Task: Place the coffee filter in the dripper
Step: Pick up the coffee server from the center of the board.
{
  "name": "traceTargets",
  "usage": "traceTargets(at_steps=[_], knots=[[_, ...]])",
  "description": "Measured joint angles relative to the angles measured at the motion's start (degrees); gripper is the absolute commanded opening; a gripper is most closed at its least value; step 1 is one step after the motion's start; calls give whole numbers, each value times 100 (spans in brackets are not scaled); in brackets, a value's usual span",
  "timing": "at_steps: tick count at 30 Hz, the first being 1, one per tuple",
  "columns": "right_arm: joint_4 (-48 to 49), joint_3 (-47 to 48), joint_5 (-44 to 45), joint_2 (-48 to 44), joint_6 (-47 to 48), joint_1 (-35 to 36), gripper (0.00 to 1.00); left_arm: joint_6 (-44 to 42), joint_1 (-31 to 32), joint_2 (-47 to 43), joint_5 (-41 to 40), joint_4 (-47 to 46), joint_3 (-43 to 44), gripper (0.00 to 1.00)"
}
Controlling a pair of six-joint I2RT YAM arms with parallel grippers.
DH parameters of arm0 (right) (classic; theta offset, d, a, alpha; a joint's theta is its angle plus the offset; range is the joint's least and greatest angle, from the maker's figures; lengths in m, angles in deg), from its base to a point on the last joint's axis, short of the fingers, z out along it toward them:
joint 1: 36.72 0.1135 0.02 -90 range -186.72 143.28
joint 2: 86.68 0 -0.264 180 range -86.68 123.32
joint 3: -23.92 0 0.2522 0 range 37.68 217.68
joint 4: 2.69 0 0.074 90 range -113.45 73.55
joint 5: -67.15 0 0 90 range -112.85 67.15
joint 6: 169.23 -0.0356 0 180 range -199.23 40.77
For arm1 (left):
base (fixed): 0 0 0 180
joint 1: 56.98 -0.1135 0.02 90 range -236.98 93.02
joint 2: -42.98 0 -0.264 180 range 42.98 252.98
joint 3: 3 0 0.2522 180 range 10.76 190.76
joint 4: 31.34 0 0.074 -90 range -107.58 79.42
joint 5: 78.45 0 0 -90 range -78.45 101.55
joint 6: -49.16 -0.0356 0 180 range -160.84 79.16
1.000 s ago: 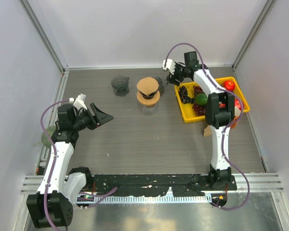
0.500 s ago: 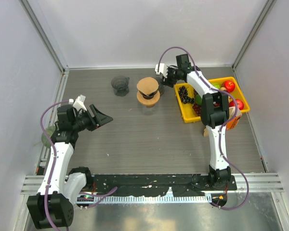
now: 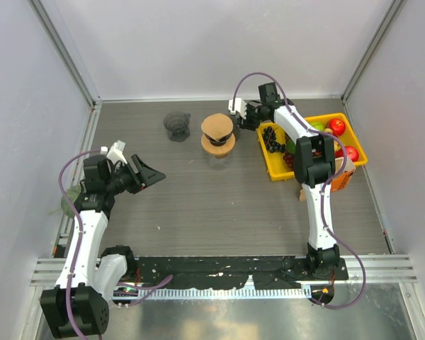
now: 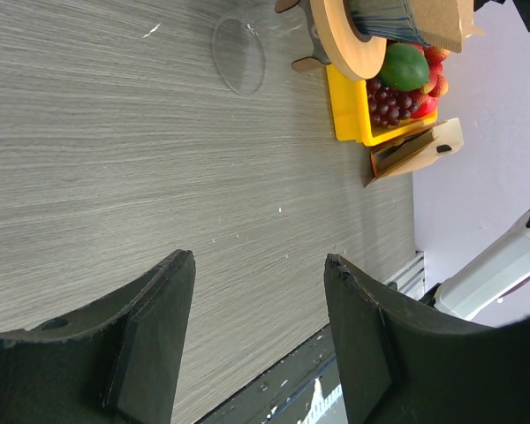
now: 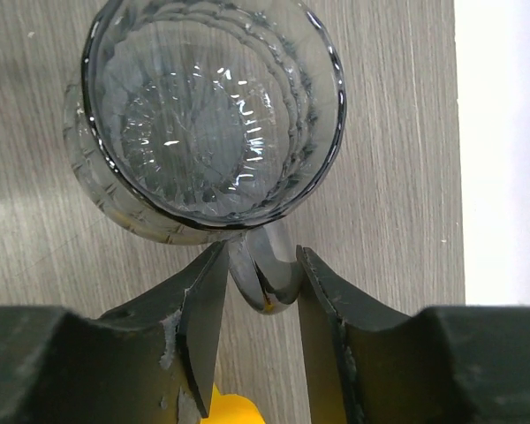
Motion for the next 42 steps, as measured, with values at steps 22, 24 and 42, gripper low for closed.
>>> traceTargets(at_steps=[22,24,42], knots=[[-184,-136,-345,-55,-822,0,5,7,-28,44,0,0,-7,63],[-61,-136,-315,-55,-1071,-20,5,4,-28,44,0,0,-7,63],[306,208,214,-1252,-3073,-1110,5,-903,-247,107,-317,57,568,78]])
